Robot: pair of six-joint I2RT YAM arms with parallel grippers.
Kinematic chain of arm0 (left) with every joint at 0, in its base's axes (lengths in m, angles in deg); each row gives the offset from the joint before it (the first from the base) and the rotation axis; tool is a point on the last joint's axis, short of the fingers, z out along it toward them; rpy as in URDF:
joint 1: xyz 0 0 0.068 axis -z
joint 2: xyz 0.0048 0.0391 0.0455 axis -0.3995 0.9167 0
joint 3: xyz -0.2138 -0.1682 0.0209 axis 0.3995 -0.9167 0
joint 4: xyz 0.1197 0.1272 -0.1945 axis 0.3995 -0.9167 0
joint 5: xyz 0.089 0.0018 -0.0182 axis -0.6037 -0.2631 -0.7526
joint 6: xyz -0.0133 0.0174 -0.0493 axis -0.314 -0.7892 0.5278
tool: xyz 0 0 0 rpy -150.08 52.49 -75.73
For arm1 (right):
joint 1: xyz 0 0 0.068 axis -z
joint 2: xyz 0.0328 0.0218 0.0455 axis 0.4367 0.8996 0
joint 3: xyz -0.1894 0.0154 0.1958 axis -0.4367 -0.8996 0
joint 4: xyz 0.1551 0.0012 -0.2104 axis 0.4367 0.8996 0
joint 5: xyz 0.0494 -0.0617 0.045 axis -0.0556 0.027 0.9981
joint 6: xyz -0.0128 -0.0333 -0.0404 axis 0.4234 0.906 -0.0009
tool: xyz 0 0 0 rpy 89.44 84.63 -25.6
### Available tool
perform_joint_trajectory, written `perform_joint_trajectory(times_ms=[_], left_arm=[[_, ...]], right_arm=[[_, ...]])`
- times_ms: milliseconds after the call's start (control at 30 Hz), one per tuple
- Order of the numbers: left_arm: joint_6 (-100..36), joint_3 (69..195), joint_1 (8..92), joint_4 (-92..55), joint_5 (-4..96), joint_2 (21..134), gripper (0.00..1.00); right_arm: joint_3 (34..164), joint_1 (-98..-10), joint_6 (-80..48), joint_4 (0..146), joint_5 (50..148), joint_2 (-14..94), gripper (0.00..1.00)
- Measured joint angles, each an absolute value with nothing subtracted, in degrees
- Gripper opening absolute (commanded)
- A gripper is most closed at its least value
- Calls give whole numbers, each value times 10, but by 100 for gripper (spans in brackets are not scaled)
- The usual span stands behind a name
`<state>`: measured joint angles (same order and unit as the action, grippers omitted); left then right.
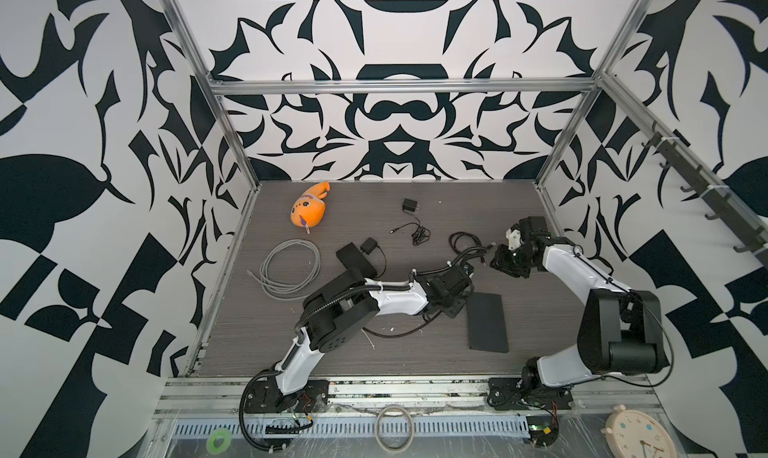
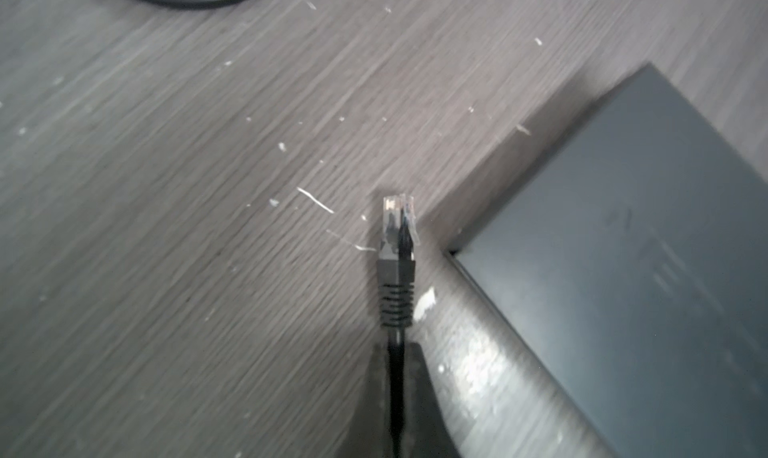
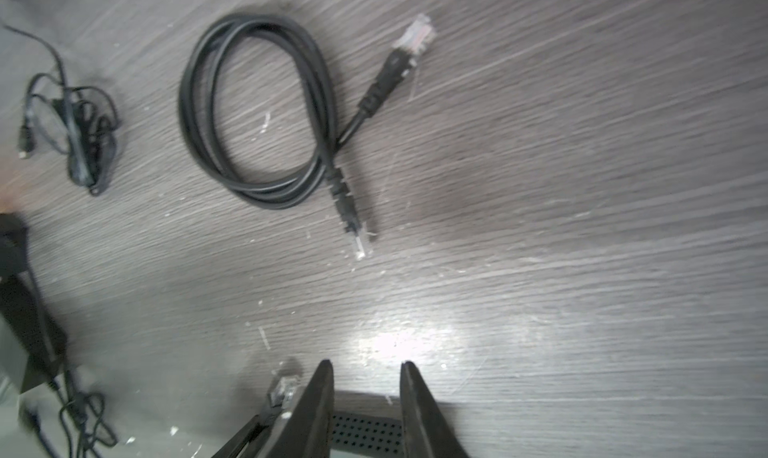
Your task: Insert the plug into the switch port
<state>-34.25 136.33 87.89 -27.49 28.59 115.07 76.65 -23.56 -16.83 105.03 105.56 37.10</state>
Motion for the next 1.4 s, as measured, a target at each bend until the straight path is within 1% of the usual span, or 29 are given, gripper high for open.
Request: perform_joint_trajectory(times_ms=[167,367,433,533,700,833,933,1100,1400], left_arm=[[-369,1312,846,-287,342,1104,0],[-414,1259,753,-318,467,988,0],[-434,1238,723,-319,512,938,0],[-461,1214,696,-324,575,893,0],[-485,1185,664,-339,652,878,0],[-486,1153,647,-339,685,853,0],[-481,1137,636,-328,705,831,0],[-468,1118,628,-304,727,814,0],[-438,1080,625,-260,736,801,0]], right_arm=[[766,-276,-167,1056,1096,352,35],[731,-319,-184,1009,1216,305,36],[711,-323,-201,977,1261,291,35],[680,-335,-238,916,1315,284,35],[650,-364,-312,809,1385,297,36],[634,-386,-378,720,1425,315,36],[631,-399,-409,688,1440,324,37],[624,-414,-439,650,1448,328,37],[601,-450,-505,574,1451,337,36]])
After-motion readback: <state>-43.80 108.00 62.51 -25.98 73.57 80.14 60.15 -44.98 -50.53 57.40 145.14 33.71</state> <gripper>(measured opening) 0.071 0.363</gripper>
